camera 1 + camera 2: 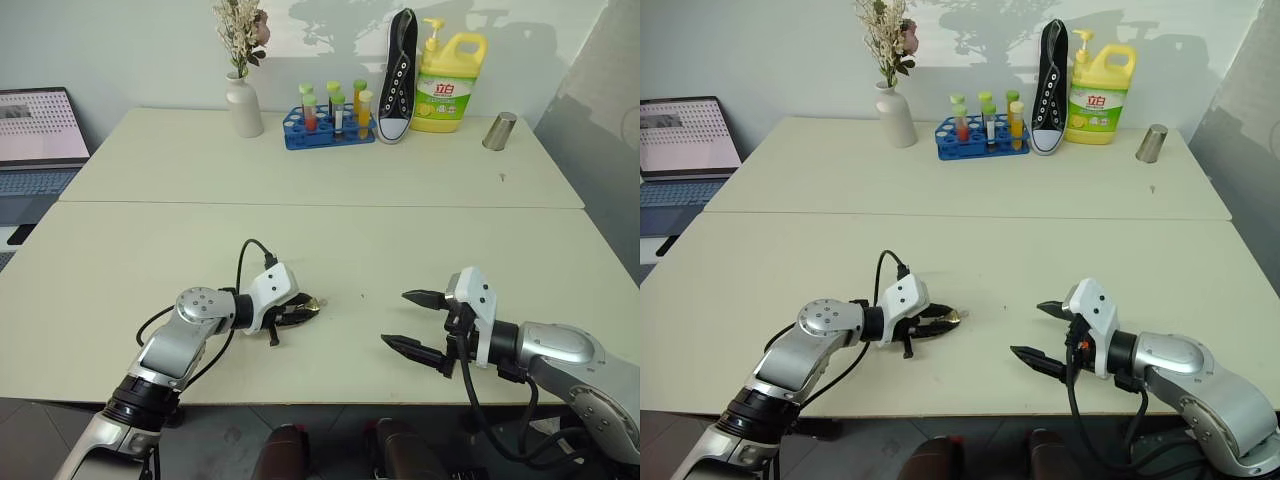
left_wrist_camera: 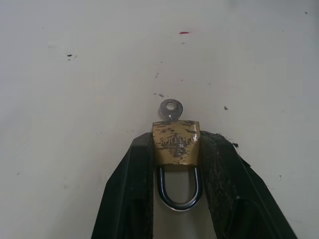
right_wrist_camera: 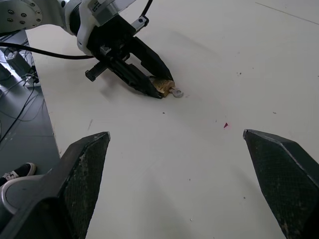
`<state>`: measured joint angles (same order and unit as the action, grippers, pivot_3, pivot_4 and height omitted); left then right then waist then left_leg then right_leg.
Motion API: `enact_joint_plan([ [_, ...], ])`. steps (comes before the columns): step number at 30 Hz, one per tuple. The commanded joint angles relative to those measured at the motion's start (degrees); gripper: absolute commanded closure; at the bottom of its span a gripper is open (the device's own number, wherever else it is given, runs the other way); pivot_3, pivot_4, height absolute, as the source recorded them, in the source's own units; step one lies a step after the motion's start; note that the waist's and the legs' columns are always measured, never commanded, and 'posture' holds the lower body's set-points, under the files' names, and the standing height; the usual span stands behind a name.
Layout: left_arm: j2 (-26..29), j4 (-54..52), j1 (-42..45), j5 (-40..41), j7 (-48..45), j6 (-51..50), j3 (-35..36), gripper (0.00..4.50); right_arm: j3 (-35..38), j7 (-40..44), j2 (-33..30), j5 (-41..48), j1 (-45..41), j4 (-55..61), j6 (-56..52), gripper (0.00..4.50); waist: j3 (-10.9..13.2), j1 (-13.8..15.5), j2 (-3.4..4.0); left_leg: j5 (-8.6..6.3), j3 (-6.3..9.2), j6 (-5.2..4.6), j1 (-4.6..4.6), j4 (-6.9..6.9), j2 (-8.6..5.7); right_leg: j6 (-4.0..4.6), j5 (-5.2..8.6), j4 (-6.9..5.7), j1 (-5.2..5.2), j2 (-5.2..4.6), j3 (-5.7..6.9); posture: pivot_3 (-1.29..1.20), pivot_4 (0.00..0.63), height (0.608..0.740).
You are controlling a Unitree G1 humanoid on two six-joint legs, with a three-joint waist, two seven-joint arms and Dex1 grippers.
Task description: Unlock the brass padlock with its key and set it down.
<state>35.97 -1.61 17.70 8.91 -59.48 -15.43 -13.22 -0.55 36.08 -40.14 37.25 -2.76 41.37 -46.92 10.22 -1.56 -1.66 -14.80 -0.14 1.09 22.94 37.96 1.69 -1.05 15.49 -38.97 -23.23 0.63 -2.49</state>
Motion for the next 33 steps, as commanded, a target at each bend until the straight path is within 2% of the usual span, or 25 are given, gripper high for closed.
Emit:
enact_joint_plan([
  [1,-0.6,-3.5,1.2,2.1,-2.7,8.4,1.5,3.53,2.2,0.2,-0.7,0.5,0.2,1.7,1.2,0.0,0.0,0.0,0.0,0.0,0.01,0.0,0.0,0.0,0.0,0.0,0.0,0.0,0.0,0.0,0.0,0.0,0.15,0.74],
  [8,-1.0,-3.2,4.7,2.8,-5.9,19.6,1.8,3.53,4.9,0.8,-1.8,0.5,0.5,0.5,1.7,0.0,0.0,0.0,0.0,0.0,-0.01,0.0,0.0,0.0,0.0,0.0,0.0,0.0,0.0,0.02,-0.01,0.0,0.15,0.74],
  [11,-1.0,-1.5,9.9,0.2,-6.8,29.0,1.5,3.53,6.3,1.5,-2.7,-0.1,0.9,-0.2,2.7,0.0,0.0,0.1,-0.05,0.0,0.01,0.0,0.02,0.01,0.0,0.0,0.0,0.0,-0.01,0.05,0.01,0.0,0.15,0.74],
  [17,-3.0,14.6,17.3,-14.9,5.2,68.8,2.7,3.53,8.2,1.7,-1.3,0.8,1.0,-0.1,5.0,0.0,0.0,0.1,-0.02,0.0,-0.05,0.0,-0.02,0.02,-0.02,-0.01,-0.01,0.02,0.04,0.04,-0.05,0.0,0.15,0.74],
  [19,-3.3,18.2,17.9,-17.6,8.7,74.8,2.8,3.53,7.8,1.5,-0.3,1.1,0.4,-0.2,5.9,0.0,0.0,-0.1,-0.02,0.0,-0.06,0.0,-0.03,-0.01,0.0,0.0,-0.02,0.03,0.02,0.05,-0.09,0.0,0.15,0.74],
  [24,-3.5,22.3,19.0,-20.2,14.2,80.6,2.2,3.53,7.3,1.8,1.3,5.0,-2.9,-2.1,3.6,0.0,0.0,0.0,-0.03,0.0,-0.03,0.0,0.0,0.02,-0.01,-0.03,-0.03,0.01,0.02,0.04,-0.03,0.0,0.15,0.74],
  [33,-2.6,22.5,18.1,-22.7,18.6,81.8,0.3,3.53,3.5,0.8,6.5,12.2,-13.4,-8.5,-2.3,0.0,0.0,-0.1,-0.03,0.0,-0.02,0.0,-0.01,0.03,0.01,-0.03,-0.08,0.0,0.03,0.05,-0.01,0.0,0.15,0.74],
])
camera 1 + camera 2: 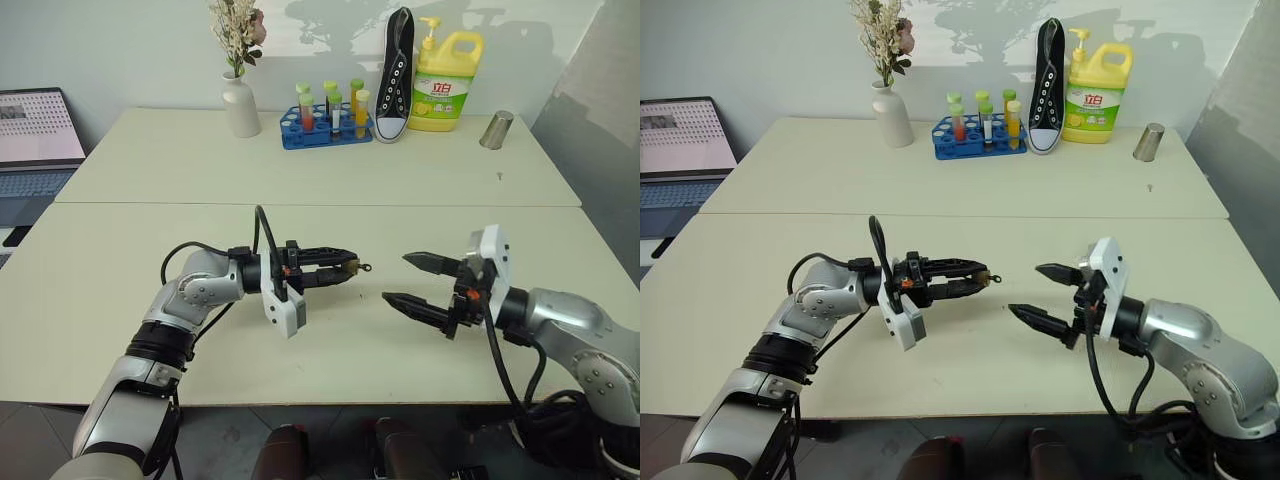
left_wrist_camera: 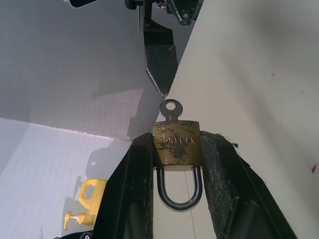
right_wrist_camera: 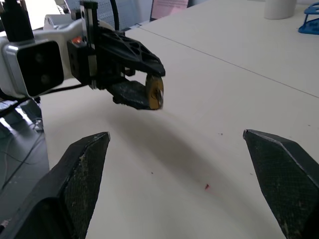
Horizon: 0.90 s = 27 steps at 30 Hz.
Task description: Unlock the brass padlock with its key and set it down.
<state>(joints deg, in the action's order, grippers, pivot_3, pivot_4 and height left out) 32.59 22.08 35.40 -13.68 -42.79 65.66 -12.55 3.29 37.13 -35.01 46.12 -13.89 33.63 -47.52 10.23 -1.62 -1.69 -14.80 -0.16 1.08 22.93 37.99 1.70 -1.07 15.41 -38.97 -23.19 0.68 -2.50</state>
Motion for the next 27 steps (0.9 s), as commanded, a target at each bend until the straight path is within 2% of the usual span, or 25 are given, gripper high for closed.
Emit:
enact_joint_plan([
  [1,1.0,-1.3,0.1,-0.3,2.1,0.8,-0.6,3.53,-0.8,0.1,2.0,4.2,-3.1,-1.6,-2.3,0.0,0.0,0.0,0.0,0.0,-0.01,0.0,0.0,-0.01,0.0,0.04,-0.02,-0.01,0.0,0.0,0.0,0.0,0.15,0.74],
  [16,2.5,-5.2,-0.4,-0.9,4.0,-2.3,-2.3,3.53,-4.8,2.8,3.4,3.9,-9.0,-7.1,-4.0,0.0,0.0,0.0,0.01,0.0,-0.01,0.0,0.01,0.0,0.0,0.21,-0.13,-0.01,-0.02,-0.02,0.06,0.0,0.15,0.74],
  [18,2.6,-5.8,-0.8,-0.8,4.1,-2.7,-2.4,3.53,-4.6,2.9,3.6,4.4,-9.2,-7.5,-4.5,0.36,0.0,0.0,0.01,0.0,-0.01,0.0,0.01,-0.01,0.01,0.21,-0.13,-0.01,-0.02,-0.02,0.05,0.0,0.15,0.74],
  [20,2.9,-6.6,-1.3,-0.7,4.3,-3.0,-2.4,3.53,-4.5,3.0,3.7,4.4,-9.3,-7.7,-4.8,0.92,0.0,0.0,0.01,0.0,-0.01,0.0,0.01,-0.01,0.0,0.22,-0.13,-0.01,-0.02,-0.02,0.04,0.0,0.15,0.74],
  [27,4.1,-7.7,-2.0,-0.3,4.7,-3.8,-2.5,3.53,-3.8,3.2,4.2,5.9,-9.9,-8.3,-5.8,3.52,0.0,0.0,0.01,0.0,0.0,0.0,0.01,-0.01,0.02,0.22,-0.13,-0.02,-0.02,-0.02,0.05,0.0,0.15,0.74],
])
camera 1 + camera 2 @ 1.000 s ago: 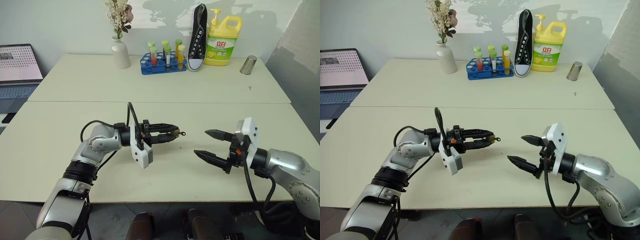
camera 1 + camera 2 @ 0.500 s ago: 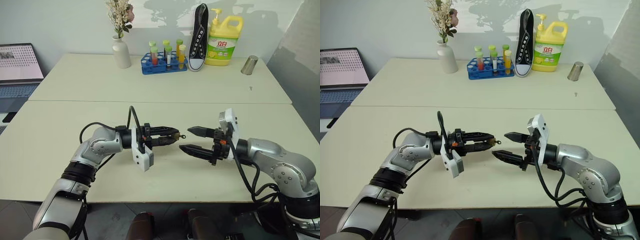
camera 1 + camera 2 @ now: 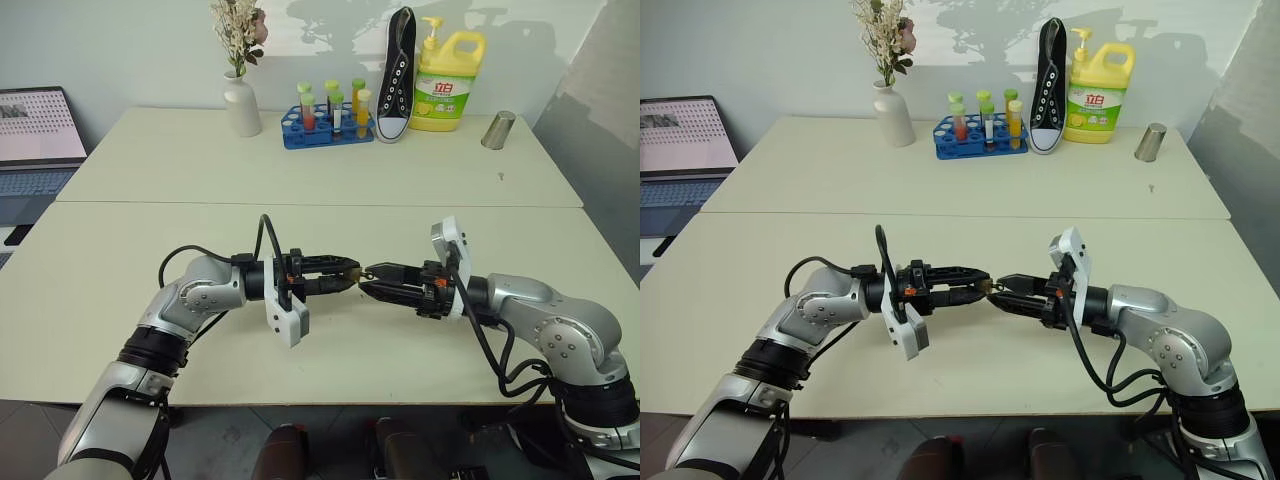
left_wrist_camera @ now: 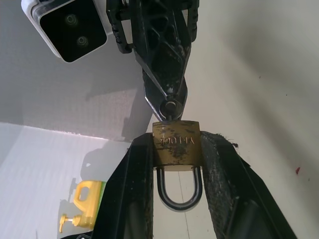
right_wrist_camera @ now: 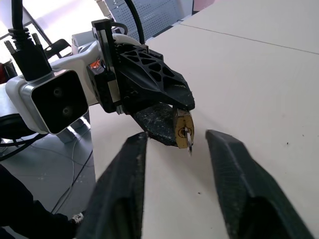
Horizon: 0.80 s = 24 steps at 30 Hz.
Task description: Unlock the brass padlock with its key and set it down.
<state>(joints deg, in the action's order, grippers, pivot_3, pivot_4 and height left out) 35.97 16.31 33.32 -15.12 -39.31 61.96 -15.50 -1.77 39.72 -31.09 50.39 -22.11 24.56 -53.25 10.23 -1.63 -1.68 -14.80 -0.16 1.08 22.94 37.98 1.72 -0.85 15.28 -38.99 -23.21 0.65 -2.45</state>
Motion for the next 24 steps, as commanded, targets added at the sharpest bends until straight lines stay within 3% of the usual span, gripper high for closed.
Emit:
enact_joint_plan([
  [1,0.8,-1.9,0.1,1.2,1.3,-0.2,0.4,3.53,1.1,0.8,0.2,1.6,-1.7,0.8,-0.2,3.94,0.0,0.0,0.0,0.0,0.0,0.0,0.0,0.0,0.0,0.0,0.0,0.0,0.0,0.0,0.0,0.0,0.15,0.74],
  [3,0.8,-2.0,0.1,1.2,1.5,-0.3,0.4,3.53,1.0,1.0,0.0,1.6,-1.8,0.7,-0.2,4.5,0.0,0.0,0.0,0.0,0.0,0.0,0.0,0.0,0.0,0.0,0.0,0.0,0.0,0.0,0.0,0.0,0.15,0.74],
  [12,0.5,-1.2,0.5,0.5,2.2,-0.3,0.2,3.53,1.8,1.0,-0.2,3.1,-2.5,0.0,-2.0,4.5,0.0,0.0,0.0,0.0,0.0,0.0,0.0,0.0,0.0,0.0,0.0,0.0,0.0,0.0,0.0,0.0,0.15,0.74],
  [24,0.7,-1.7,0.3,-3.1,5.0,1.7,0.7,3.53,7.5,-8.3,2.0,18.1,-11.2,-11.0,-21.8,4.5,0.0,0.0,0.0,0.0,-0.01,0.0,0.0,-0.01,0.01,0.02,-0.01,-0.01,0.0,-0.21,0.0,0.0,0.15,0.74],
])
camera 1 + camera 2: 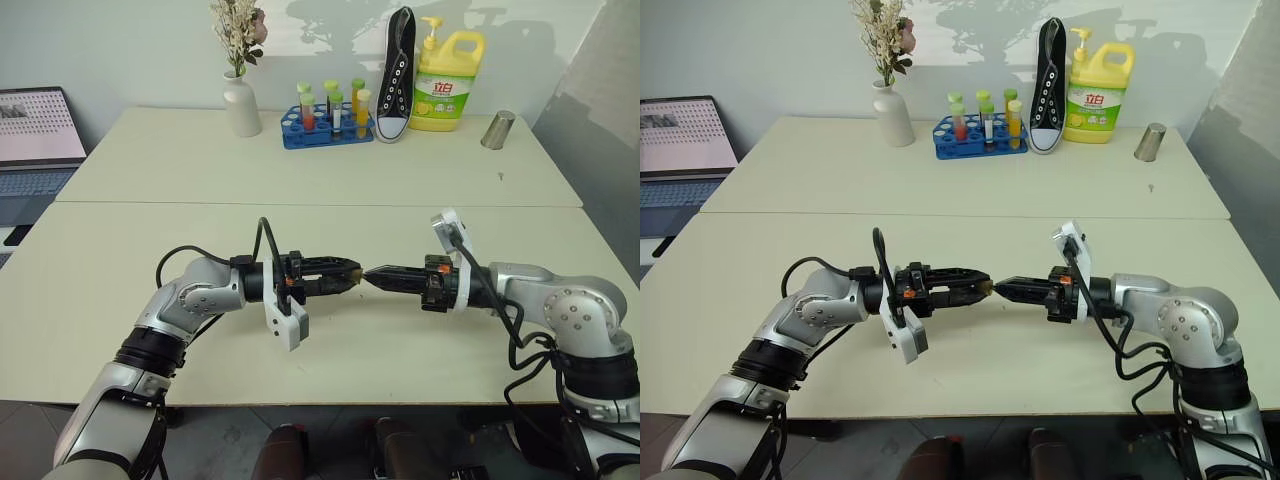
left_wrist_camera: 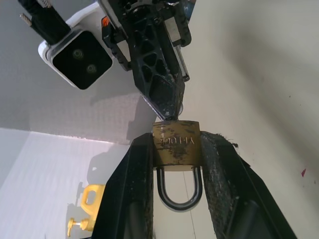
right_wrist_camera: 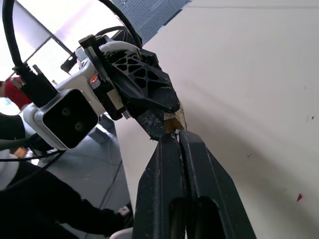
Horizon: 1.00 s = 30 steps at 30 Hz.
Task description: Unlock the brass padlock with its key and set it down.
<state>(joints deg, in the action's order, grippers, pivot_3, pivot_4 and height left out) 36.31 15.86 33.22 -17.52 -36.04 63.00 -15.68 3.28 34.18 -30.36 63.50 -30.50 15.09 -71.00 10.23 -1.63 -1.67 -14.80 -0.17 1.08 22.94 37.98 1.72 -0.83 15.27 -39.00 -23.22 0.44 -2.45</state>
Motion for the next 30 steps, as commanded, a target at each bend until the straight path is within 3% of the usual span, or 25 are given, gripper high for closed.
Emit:
enact_joint_plan([
  [1,0.4,-1.2,0.4,-1.1,2.0,0.7,0.8,3.53,3.0,-4.3,1.8,6.0,-3.7,-2.9,-5.7,4.5,0.0,0.0,0.0,0.0,0.01,0.0,0.0,0.0,0.0,0.0,0.0,0.0,0.0,0.0,0.0,0.0,0.15,0.74],
  [18,0.8,-3.0,-0.3,-3.4,5.0,0.1,0.4,3.53,8.6,-18.3,6.8,17.6,-8.5,-12.2,-15.5,4.5,0.0,-0.1,0.01,0.0,0.0,-0.01,0.06,-0.04,-0.01,0.0,0.0,0.01,-0.04,-0.04,0.01,0.0,0.15,0.74],
  [25,0.7,-2.4,-0.3,-3.3,5.4,-0.3,0.1,3.53,6.5,-16.6,5.2,14.7,-7.7,-7.0,-12.7,4.5,0.0,-0.1,0.01,0.0,0.0,-0.01,0.07,-0.05,-0.01,0.0,0.0,0.01,-0.05,-0.04,0.01,0.0,0.15,0.74],
  [30,0.8,-2.5,-0.5,-3.1,5.6,-0.6,0.2,3.53,1.6,-9.2,0.8,7.8,-4.8,1.4,-7.7,2.84,0.0,-0.1,0.02,-0.01,0.02,-0.01,0.09,-0.05,-0.01,-0.01,0.01,0.03,-0.07,-0.04,0.03,0.0,0.15,0.74],
])
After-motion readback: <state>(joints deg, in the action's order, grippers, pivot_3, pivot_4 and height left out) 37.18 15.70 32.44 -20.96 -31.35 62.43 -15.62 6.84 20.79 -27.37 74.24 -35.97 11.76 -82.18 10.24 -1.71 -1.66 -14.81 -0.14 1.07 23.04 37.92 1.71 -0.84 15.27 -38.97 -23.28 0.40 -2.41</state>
